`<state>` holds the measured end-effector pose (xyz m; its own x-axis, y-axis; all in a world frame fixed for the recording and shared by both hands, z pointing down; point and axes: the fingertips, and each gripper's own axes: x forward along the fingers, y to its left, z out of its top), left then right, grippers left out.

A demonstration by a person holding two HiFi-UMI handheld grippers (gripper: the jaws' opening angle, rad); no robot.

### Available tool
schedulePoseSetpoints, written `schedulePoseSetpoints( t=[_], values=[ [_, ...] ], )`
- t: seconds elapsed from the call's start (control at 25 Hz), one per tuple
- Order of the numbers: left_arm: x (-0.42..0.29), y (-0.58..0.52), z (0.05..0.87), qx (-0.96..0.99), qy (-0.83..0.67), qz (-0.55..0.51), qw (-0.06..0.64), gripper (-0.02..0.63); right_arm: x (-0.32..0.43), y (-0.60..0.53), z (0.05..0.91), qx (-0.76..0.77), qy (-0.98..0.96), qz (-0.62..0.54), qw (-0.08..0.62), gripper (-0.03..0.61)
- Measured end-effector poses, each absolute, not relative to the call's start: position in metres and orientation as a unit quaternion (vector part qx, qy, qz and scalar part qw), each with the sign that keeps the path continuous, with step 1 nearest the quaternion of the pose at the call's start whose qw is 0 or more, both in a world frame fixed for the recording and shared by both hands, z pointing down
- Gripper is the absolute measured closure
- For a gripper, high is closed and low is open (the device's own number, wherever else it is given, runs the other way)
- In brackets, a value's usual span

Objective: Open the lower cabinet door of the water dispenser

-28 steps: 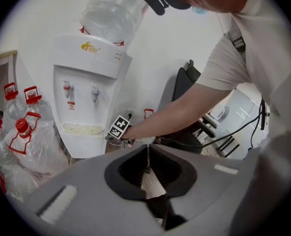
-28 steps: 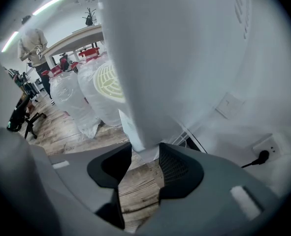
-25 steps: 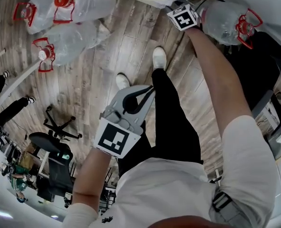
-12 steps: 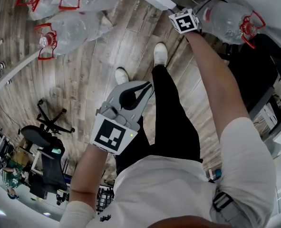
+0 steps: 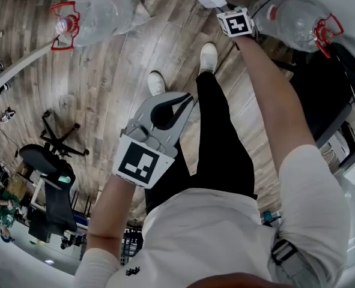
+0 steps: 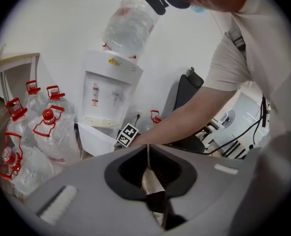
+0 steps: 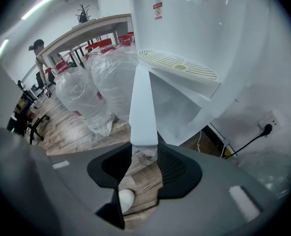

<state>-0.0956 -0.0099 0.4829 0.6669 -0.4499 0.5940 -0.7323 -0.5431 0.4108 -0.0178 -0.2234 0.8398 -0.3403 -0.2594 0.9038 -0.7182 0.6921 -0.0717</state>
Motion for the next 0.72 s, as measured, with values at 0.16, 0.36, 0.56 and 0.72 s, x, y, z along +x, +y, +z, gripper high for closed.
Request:
schedulePoseSetpoints(
  t=[0.16,0.36,0.56,0.72],
  values=[
    [-0.109,0.006,0.482,0.849,-0.357,0.209,0.329,0.558,-0.035,-0.205,0.839,0.314,-0.783,0.244,0.478,0.42],
    [-0.126,0.021,0.48,0.845,-0.369,0.199,0.331,0.558,-0.059,-0.183,0.841,0.304,-0.784,0.252,0.478,0.424],
    [-0.145,0.036,0.477,0.839,-0.386,0.189,0.332,0.558,-0.086,-0.167,0.84,0.289,-0.789,0.257,0.477,0.425],
    [-0.164,0.047,0.475,0.835,-0.398,0.185,0.333,0.558,-0.102,-0.158,0.839,0.289,-0.787,0.256,0.481,0.426]
  ],
)
